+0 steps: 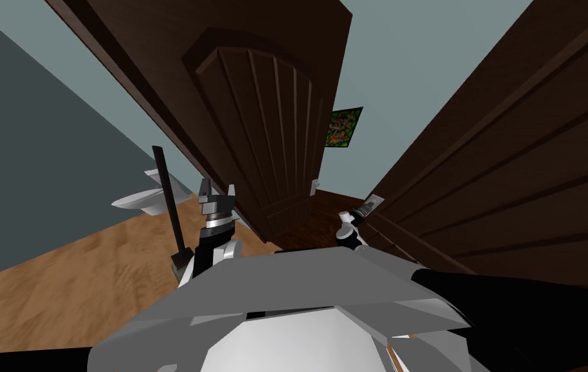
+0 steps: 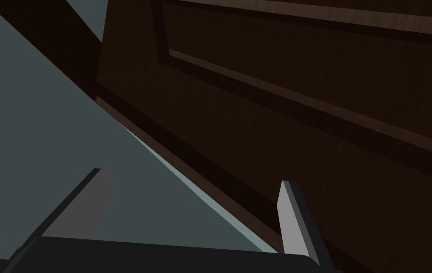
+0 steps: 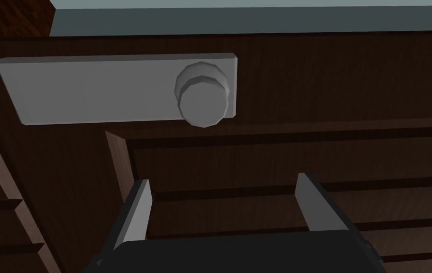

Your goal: Push the door open

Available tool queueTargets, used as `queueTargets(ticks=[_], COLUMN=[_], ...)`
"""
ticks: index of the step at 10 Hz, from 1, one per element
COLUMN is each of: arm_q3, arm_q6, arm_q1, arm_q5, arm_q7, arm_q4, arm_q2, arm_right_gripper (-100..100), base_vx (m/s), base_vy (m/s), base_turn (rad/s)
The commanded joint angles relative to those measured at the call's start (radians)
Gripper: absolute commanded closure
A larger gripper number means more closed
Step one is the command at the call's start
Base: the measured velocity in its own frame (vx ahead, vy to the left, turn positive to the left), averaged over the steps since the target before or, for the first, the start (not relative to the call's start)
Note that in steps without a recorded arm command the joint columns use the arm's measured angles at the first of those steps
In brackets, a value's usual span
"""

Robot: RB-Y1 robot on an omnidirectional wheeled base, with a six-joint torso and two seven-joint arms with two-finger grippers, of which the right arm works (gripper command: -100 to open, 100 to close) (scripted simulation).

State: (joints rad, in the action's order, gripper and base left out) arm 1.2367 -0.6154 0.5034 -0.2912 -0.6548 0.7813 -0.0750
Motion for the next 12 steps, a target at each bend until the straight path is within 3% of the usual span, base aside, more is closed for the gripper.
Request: queueTargets(ticks=[1, 3, 9, 10, 11, 12], arm_q3=[0.015, 0.018, 0.047, 0.045, 0.045, 0.045], arm_q6=[-0.003, -0.01, -0.034, -0.029, -0.029, -0.029], arm_q1=[0.01, 0.008, 0.007, 0.009, 0.009, 0.009], arm_q5=[-0.003, -0.004, -0.012, -0.011, -0.011, -0.011], arm_q7=[-0.016, -0.015, -0.026, -0.028, -0.028, -0.028], arm_q4=[0.007, -0.001, -0.011, -0.004, -0.004, -0.004], arm_q2=[0.011, 0.0, -0.01, -0.005, -0.005, -0.005], arm_right_gripper=[-100, -100, -100, -100, 100, 100], base_vx=[-0.007, -0.004, 0.059, 0.022, -0.002, -0.005], base_vy=[0.218, -0.004, -0.235, -0.099, 0.008, 0.036], base_turn=[0.021, 0.045, 0.08, 0.021, -0.014, -0.01])
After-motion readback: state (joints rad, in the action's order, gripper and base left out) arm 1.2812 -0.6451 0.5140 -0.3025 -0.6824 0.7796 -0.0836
